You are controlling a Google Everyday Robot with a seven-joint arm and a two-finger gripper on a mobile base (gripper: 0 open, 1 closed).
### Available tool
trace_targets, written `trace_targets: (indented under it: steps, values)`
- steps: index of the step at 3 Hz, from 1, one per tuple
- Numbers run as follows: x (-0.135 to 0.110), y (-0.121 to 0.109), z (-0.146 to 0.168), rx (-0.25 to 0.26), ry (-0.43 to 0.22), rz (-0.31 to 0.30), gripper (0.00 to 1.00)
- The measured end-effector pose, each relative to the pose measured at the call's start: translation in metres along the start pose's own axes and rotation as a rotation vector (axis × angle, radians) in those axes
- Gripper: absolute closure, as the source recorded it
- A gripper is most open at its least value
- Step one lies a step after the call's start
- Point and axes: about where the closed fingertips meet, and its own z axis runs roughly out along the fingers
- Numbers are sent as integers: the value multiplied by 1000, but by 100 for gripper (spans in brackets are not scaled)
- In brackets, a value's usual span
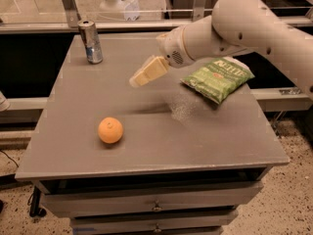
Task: Pick redbull can
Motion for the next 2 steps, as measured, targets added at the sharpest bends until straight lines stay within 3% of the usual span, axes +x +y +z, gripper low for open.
trace_targets:
  steps: [2]
  values:
    - [-45, -54, 80, 54, -216, 57, 0]
